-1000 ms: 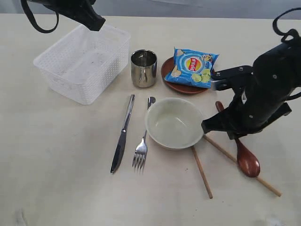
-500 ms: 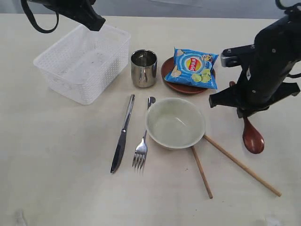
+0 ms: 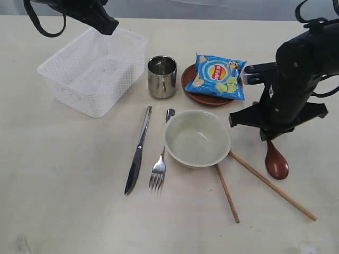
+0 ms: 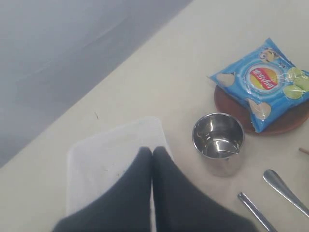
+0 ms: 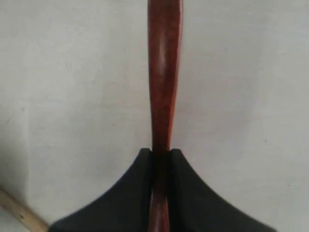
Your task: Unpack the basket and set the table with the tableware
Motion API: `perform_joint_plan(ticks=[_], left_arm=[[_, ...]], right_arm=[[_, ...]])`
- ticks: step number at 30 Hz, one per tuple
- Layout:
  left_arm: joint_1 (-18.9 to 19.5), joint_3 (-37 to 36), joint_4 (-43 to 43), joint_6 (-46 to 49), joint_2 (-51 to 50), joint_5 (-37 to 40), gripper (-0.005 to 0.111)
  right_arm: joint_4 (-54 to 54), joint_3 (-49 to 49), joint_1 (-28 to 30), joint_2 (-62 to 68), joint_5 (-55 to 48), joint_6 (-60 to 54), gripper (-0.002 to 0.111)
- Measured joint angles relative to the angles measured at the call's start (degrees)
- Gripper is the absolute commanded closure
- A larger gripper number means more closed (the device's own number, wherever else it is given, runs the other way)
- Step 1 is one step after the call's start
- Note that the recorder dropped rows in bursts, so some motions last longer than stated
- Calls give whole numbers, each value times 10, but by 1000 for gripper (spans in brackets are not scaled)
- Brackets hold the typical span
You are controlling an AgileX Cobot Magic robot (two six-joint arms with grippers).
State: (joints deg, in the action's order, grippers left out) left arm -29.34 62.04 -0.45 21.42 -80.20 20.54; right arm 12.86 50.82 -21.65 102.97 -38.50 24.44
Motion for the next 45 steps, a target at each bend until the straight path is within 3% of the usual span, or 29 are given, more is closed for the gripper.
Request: perform_joint_plan(ticks=[5, 7, 19, 24, 29, 35, 45], left_arm=[[0, 0, -2, 0, 0, 0, 107], [0, 0, -6, 0, 0, 0, 107], [0, 0, -11, 0, 0, 2, 107], [0, 0, -10, 0, 0, 2, 107], [0, 0, -10, 0, 0, 2, 107], [0, 0, -10, 0, 0, 2, 107], [0, 0, -10, 0, 0, 2, 107]], right_arm=[[-19, 0, 0, 0, 0, -16, 67], [-21, 0, 0, 0, 4, -19, 59], [-25, 0, 0, -18, 7, -47, 70], [-27, 1, -6, -64, -72, -105, 71], [-84, -1, -48, -84, -143, -218, 71], [-123, -27, -109, -84, -88, -311, 71], [-85, -69, -114, -73, 6, -343, 71]])
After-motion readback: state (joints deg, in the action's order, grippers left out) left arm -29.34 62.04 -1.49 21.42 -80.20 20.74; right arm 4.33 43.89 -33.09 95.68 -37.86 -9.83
